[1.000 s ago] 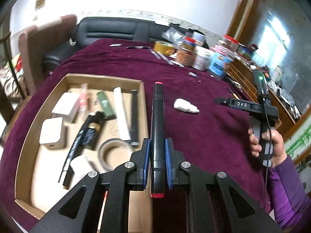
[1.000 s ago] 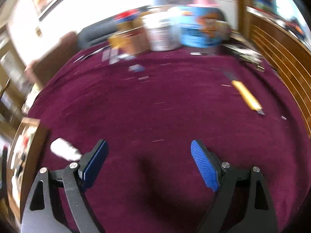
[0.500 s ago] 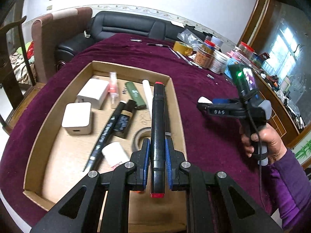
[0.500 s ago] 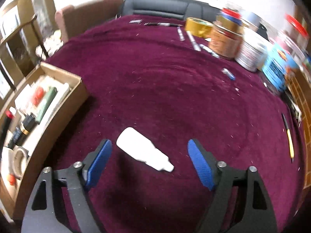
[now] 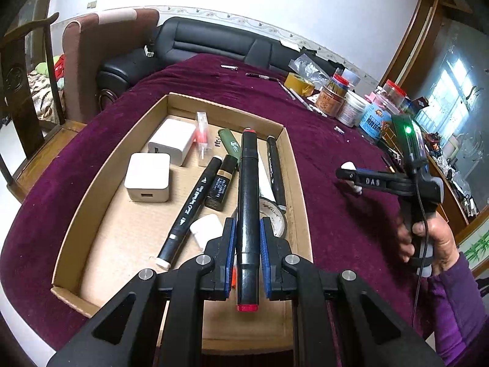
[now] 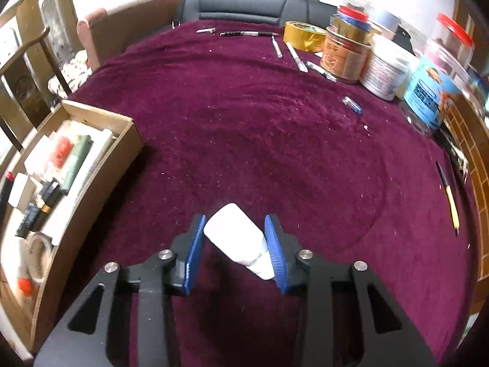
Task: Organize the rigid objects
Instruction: 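Carry the marker toward the box with left tool while right tool grasps the small white bottle, then hold the marker over the box with left tool while right tool carries the white bottle over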
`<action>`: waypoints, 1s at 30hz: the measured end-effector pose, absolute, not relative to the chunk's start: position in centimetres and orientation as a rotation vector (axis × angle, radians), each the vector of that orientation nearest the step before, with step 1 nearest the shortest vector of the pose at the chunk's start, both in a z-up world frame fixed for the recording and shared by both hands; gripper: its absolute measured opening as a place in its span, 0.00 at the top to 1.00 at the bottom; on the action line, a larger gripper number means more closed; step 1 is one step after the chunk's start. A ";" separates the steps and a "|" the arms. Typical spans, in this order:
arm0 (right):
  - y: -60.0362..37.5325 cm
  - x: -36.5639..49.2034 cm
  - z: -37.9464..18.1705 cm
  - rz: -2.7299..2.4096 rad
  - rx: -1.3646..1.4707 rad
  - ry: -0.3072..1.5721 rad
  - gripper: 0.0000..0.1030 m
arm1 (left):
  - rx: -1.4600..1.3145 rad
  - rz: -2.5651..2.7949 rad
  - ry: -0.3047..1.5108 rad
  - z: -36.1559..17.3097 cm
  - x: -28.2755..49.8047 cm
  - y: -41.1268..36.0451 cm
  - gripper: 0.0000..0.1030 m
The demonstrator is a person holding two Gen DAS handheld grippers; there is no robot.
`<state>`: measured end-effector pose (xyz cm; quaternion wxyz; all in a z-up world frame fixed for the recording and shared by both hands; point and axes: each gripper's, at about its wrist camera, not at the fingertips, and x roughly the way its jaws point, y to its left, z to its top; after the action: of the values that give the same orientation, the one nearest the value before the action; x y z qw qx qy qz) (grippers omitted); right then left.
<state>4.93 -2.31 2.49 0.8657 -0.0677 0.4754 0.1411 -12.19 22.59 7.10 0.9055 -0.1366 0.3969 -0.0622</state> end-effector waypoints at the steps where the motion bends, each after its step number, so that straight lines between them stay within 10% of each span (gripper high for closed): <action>1: -2.3 4.8 2.4 0.290 -0.150 0.997 0.64 | -0.284 -0.128 0.818 7.1 -12.4 22.8 0.88; 30: -4.7 0.2 1.8 0.161 -0.099 1.000 0.67 | -0.288 -0.042 0.804 7.1 -15.6 25.8 0.88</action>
<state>0.24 -4.67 1.79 0.8734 -0.0473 0.4785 0.0770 -15.61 25.79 7.12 0.9100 -0.1398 0.3897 -0.0202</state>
